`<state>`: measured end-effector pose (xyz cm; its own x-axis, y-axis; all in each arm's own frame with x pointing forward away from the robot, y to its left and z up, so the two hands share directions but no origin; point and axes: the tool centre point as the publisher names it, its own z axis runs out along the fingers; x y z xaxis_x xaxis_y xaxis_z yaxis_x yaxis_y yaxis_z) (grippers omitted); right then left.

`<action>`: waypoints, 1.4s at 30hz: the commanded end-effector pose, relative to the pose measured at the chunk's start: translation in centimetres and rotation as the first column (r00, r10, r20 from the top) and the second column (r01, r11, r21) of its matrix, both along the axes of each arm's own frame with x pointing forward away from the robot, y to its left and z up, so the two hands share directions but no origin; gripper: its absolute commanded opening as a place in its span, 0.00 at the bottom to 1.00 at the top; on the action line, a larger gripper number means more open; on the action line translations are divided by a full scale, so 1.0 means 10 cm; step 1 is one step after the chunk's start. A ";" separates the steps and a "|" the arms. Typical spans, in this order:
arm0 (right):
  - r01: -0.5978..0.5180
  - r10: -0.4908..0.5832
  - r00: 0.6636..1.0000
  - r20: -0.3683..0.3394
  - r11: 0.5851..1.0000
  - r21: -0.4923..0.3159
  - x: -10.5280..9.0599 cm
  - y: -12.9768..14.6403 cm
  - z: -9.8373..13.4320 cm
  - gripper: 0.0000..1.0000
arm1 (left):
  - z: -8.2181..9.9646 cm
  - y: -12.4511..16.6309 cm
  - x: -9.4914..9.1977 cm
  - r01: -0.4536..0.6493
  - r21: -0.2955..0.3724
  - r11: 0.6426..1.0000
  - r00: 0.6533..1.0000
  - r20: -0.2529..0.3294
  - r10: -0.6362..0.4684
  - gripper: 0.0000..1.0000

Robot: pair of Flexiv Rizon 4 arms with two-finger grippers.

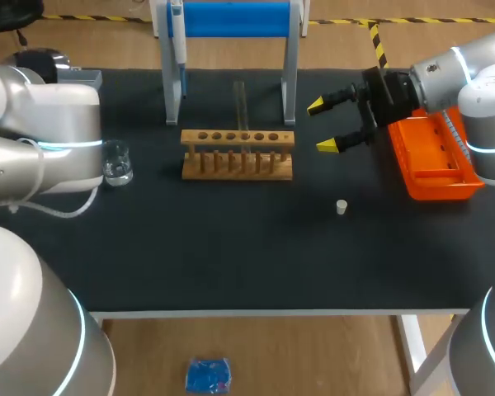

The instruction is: Invert the test tube, pick up the pipette, mount the tip to pipette, aspirate from beaker and dispense into the tube, eject the tip, return the pipette, and cap with the stopper.

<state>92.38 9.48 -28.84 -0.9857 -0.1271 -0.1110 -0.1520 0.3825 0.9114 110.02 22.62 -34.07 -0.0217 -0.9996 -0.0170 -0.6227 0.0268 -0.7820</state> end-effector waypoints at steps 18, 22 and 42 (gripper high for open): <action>-0.002 0.002 1.000 0.000 1.000 -0.001 0.00 -0.01 0.00 1.00 | -0.13 0.06 0.26 -0.032 -0.016 0.999 0.999 -0.019 0.032 0.43; -0.002 0.002 1.000 0.000 1.000 -0.001 0.00 -0.01 0.00 1.00 | -0.14 0.07 0.27 -0.041 -0.019 0.999 0.999 -0.021 0.040 0.40; -0.002 0.002 1.000 0.000 1.000 -0.001 0.00 -0.01 0.00 1.00 | -0.20 0.08 0.30 -0.055 -0.024 0.998 0.998 -0.034 0.054 0.34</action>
<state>92.38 9.48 -28.84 -0.9857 -0.1271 -0.1110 -0.1520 0.3825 0.9114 112.72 23.49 -35.82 0.0316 -0.9995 0.0091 -0.6475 -0.0274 -0.7615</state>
